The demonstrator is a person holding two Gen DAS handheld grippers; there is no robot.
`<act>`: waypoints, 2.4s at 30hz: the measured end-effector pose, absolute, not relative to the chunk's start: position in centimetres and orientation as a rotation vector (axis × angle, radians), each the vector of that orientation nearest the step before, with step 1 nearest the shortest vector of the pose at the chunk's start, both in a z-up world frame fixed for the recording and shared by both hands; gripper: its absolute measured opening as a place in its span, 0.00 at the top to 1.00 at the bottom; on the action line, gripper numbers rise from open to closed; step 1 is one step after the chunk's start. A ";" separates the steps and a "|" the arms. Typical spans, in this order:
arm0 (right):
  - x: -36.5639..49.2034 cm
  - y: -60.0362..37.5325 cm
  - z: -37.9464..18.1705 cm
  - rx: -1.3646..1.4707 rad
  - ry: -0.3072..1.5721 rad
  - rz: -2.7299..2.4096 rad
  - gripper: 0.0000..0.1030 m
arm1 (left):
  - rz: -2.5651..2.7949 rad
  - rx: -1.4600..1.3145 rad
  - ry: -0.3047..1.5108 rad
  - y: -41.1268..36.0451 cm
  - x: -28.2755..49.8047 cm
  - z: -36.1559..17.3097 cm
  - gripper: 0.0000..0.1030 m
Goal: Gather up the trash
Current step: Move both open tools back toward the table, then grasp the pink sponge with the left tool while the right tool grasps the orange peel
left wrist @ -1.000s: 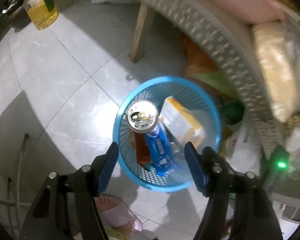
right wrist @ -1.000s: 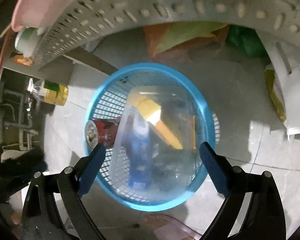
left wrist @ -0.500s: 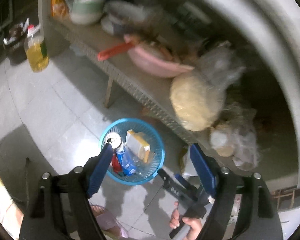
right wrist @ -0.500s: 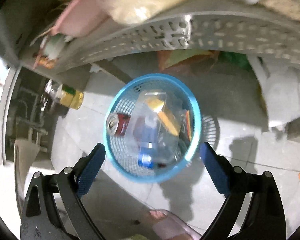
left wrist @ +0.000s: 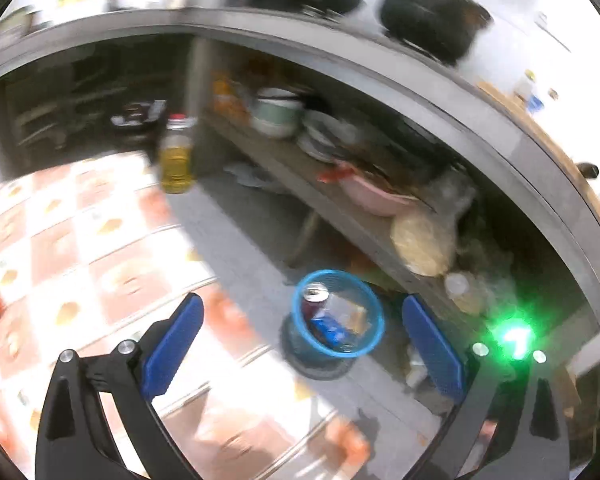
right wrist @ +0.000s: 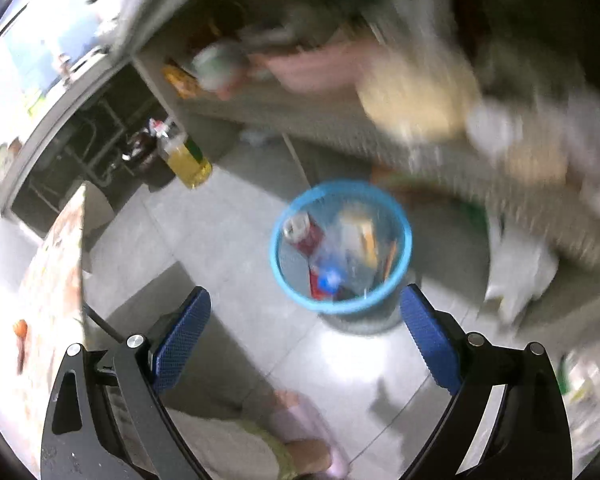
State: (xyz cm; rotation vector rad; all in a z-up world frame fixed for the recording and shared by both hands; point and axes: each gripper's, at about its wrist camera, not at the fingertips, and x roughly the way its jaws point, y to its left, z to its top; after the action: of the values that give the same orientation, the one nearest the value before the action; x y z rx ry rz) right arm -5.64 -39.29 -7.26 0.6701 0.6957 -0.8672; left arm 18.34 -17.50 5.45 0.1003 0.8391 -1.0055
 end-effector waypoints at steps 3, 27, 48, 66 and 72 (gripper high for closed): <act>-3.0 -37.0 -3.2 0.544 0.654 -0.846 0.08 | -0.923 0.060 0.834 -13.1 19.0 5.1 0.05; 13.4 -18.2 -2.2 -0.096 0.859 -0.523 0.08 | -0.435 -0.093 0.815 7.7 21.7 0.8 0.05; 17.6 -16.4 -1.1 0.182 0.859 -0.156 0.08 | -0.321 -0.069 0.995 8.8 38.6 -3.7 0.05; 41.0 -13.0 -5.2 0.509 1.173 0.312 0.23 | -0.251 -0.013 1.028 8.6 42.3 -7.2 0.09; 44.5 -10.0 -8.0 0.403 1.247 0.252 0.36 | -0.250 0.027 1.005 9.8 42.0 -7.2 0.18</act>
State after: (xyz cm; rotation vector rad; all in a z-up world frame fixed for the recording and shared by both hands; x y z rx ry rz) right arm 44.51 -10.05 -8.03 0.4030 1.2469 0.2518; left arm 42.04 9.82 -7.17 0.0266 1.0050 -0.2501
